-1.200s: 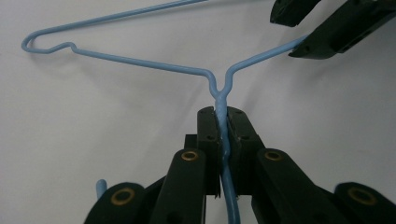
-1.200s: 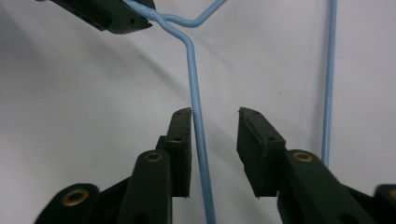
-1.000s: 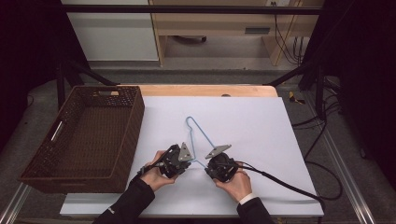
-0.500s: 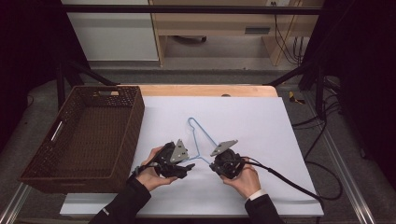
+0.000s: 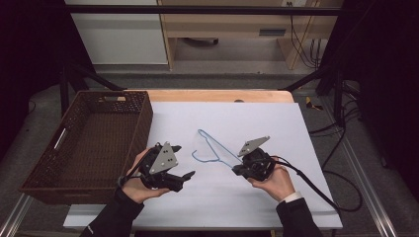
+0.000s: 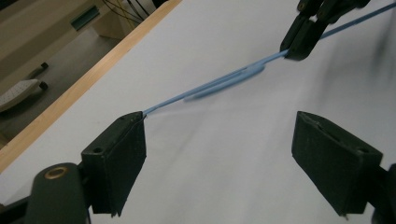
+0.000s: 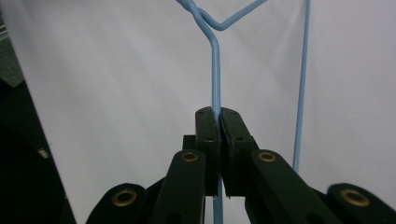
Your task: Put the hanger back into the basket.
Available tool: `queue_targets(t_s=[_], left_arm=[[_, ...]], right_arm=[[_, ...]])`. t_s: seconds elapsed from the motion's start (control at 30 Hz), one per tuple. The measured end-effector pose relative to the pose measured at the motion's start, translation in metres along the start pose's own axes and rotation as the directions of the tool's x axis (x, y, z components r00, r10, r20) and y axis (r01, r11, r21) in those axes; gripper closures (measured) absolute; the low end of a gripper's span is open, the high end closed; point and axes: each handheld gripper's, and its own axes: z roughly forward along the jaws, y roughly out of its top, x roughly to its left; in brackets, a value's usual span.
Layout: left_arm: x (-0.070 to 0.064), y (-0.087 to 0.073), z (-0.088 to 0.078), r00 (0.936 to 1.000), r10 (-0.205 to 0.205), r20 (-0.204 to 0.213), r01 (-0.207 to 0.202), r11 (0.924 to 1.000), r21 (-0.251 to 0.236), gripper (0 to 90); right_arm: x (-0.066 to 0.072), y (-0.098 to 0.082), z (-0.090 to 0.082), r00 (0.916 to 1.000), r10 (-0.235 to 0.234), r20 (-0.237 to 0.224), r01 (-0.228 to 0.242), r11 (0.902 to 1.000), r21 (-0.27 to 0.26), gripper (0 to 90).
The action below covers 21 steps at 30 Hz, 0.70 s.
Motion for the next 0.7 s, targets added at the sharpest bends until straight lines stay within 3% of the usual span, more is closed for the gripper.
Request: queue_targets(t_s=[0.17, 0.27, 0.3, 0.37, 0.4, 0.57, 0.6, 0.7], left_arm=[[0.002, -0.011, 0.011, 0.9999, 0.015, 0.005, -0.015, 0.997, 0.075, 16.3], [0.0, -0.015, 0.019, 0.9996, 0.029, 0.002, -0.029, 0.9949, 0.097, 16.2], [-0.001, -0.016, 0.021, 0.999, 0.045, 0.003, -0.045, 0.9935, 0.104, 16.2], [-0.001, -0.016, 0.021, 0.9986, 0.052, 0.004, -0.052, 0.9931, 0.105, 16.5], [0.0, -0.017, 0.021, 0.9983, 0.058, 0.004, -0.058, 0.9934, 0.099, 17.2], [0.0, -0.019, 0.022, 0.9971, 0.076, 0.01, -0.076, 0.9921, 0.1, 19.3], [0.0, -0.02, 0.023, 0.9964, 0.084, 0.011, -0.085, 0.9911, 0.102, 20.8], [-0.003, -0.022, 0.027, 0.9918, 0.127, 0.019, -0.128, 0.9841, 0.123, 22.8]], right_arm=[[-0.002, 0.0, -0.015, 0.9966, -0.033, -0.076, 0.031, 0.9992, -0.025, 87.6], [0.0, 0.001, -0.022, 0.9913, -0.061, -0.116, 0.058, 0.9978, -0.034, 87.6], [0.002, 0.002, -0.024, 0.9862, -0.079, -0.145, 0.073, 0.9964, -0.044, 87.5], [0.003, 0.002, -0.025, 0.9834, -0.092, -0.157, 0.085, 0.9953, -0.046, 87.6], [0.006, 0.002, -0.025, 0.9765, -0.114, -0.183, 0.107, 0.993, -0.05, 87.6], [0.012, 0.002, -0.023, 0.9628, -0.136, -0.233, 0.129, 0.9906, -0.047, 87.6], [0.015, 0.002, -0.021, 0.9568, -0.142, -0.254, 0.133, 0.9897, -0.053, 87.5], [0.016, 0.001, -0.019, 0.9505, -0.154, -0.27, 0.145, 0.988, -0.054, 87.6]])
